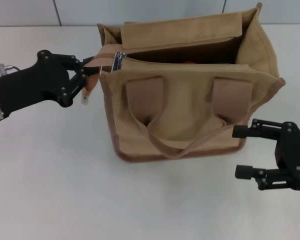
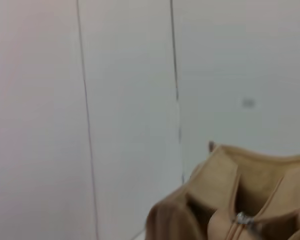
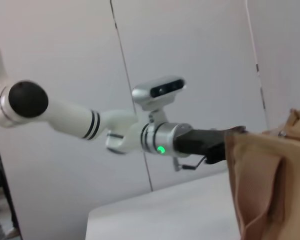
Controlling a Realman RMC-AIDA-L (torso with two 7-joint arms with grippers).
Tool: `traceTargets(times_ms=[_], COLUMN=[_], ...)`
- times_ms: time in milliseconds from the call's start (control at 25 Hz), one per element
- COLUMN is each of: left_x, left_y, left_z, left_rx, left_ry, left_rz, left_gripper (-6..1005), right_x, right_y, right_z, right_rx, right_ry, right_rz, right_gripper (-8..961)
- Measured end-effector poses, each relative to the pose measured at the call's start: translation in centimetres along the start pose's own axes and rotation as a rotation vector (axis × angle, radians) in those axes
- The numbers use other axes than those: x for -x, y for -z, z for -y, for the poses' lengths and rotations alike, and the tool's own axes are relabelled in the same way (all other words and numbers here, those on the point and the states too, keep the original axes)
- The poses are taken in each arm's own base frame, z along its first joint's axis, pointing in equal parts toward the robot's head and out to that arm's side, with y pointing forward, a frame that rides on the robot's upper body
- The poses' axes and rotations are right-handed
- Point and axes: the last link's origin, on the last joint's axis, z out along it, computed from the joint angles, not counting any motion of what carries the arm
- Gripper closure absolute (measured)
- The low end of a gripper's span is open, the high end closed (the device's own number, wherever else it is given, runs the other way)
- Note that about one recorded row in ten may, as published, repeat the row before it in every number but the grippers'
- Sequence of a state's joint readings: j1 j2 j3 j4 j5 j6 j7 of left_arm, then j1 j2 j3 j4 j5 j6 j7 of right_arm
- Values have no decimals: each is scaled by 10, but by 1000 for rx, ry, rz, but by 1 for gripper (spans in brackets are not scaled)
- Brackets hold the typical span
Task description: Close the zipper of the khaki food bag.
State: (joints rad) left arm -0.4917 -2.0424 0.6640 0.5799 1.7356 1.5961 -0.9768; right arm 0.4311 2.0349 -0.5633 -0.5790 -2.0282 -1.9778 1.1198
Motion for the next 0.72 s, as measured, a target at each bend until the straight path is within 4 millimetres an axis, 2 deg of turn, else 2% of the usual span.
traceTargets(times_ms=[160,280,600,720], left_x=[-9,-13,-36,-37], left_y=[2,-4,-37,-46], left_z=[-6,-11,-5,-2], left_rx=[45,78,129,123], left_ry=[-1,-2,20,41], left_rz=[-60,-92,-163,-152], left_gripper=[892,980,980,980], right_x=[4,12,43,48], right_y=[-1,-5,-6,-7], right_z=[-1,-2,9,13], right_rx=[3,37,70,71], right_ry=[-13,-49,-159,-205], right_rz=[62,110,227,243], right_gripper=[135,135,135,135])
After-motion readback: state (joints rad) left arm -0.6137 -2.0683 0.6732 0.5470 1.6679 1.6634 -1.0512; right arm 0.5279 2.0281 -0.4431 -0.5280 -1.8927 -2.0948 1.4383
